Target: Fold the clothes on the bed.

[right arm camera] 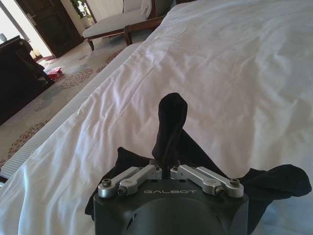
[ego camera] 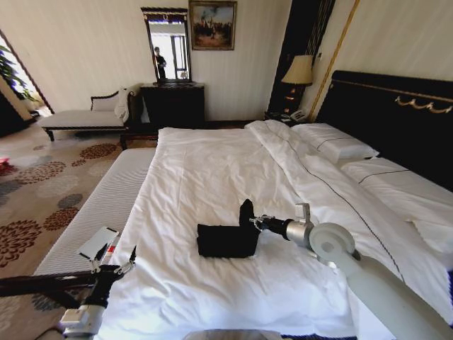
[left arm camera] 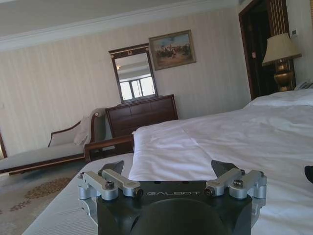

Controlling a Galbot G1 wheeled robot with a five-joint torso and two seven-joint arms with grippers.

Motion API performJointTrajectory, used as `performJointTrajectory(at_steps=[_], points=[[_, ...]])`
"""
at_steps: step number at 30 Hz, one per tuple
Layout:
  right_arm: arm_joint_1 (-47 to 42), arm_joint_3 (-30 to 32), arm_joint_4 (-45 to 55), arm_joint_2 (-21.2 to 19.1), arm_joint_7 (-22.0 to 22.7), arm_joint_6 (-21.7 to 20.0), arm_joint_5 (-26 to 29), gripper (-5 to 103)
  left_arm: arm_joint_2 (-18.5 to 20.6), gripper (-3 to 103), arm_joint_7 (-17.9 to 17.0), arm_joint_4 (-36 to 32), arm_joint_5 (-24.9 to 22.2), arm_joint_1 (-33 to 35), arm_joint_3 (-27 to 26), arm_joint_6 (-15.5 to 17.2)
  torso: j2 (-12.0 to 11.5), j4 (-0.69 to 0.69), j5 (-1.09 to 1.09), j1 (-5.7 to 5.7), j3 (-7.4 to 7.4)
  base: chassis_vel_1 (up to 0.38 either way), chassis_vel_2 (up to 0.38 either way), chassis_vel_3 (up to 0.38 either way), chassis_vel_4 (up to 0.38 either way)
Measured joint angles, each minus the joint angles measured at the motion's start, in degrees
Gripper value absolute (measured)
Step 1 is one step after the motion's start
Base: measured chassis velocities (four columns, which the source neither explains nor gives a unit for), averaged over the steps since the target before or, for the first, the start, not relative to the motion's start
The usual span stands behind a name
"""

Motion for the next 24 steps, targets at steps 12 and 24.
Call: performJointTrajectory(at_steps=[12, 24], points=[[8.2, -11.0, -2.9, 3.3, 2.2, 0.0, 0.6, 2, 0.0, 100, 0.0, 0.0, 0.0, 0.0, 0.0, 0.0, 0.0, 0.01, 0.00, 0.00, 0.00, 0.000, 0.000, 0.000, 0.000], [11.3, -15.8, -6.8, 5.9, 4.2, 0.0, -0.5, 2, 0.0, 100, 0.0, 0.0, 0.0, 0.0, 0.0, 0.0, 0.0, 0.00, 0.00, 0.00, 0.00, 0.000, 0.000, 0.000, 0.000]])
